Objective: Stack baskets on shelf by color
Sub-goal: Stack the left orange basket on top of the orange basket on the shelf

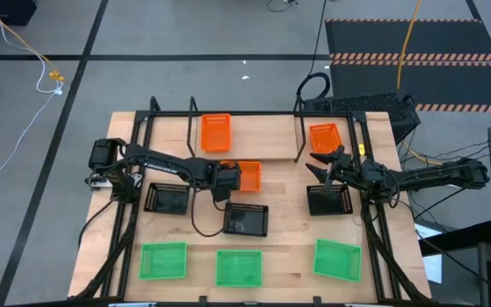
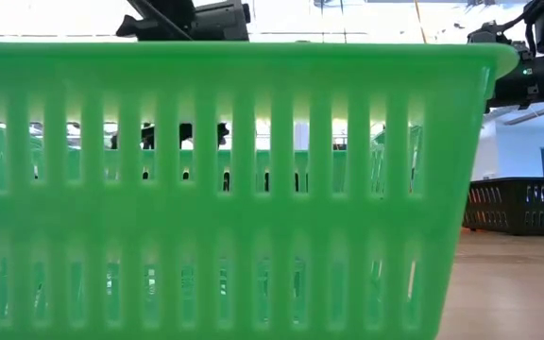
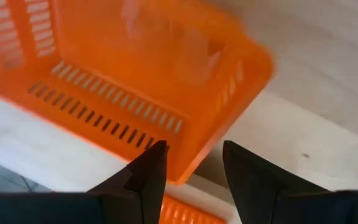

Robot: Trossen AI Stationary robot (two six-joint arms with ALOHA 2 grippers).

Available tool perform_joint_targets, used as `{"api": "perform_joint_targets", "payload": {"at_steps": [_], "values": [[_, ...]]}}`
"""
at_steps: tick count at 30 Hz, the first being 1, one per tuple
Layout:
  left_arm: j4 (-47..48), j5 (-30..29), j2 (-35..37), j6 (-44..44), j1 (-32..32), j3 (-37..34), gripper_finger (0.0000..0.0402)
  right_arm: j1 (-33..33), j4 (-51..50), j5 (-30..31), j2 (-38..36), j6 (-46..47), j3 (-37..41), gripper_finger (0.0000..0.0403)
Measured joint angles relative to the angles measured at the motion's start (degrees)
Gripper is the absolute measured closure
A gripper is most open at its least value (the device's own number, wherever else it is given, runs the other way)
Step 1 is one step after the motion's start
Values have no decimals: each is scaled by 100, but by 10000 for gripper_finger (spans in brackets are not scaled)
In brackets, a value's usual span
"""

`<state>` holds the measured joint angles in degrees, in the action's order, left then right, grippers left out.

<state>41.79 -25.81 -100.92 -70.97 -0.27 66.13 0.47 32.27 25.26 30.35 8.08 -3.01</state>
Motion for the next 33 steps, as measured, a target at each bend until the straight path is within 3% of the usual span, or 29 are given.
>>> {"api": "perform_joint_targets", "payload": {"at_steps": [8,16,25,33], "values": [[-26,771,0,100,174,0,321,2,0,-2,0,15,0,204],[-253,808,0,228,168,0,391,1,0,-2,-1,17,1,204],[-337,779,0,203,-65,2,386,2,0,0,0,17,0,204],[-1049,754,206,162,-325,2,381,2,0,7,0,17,0,204]]}}
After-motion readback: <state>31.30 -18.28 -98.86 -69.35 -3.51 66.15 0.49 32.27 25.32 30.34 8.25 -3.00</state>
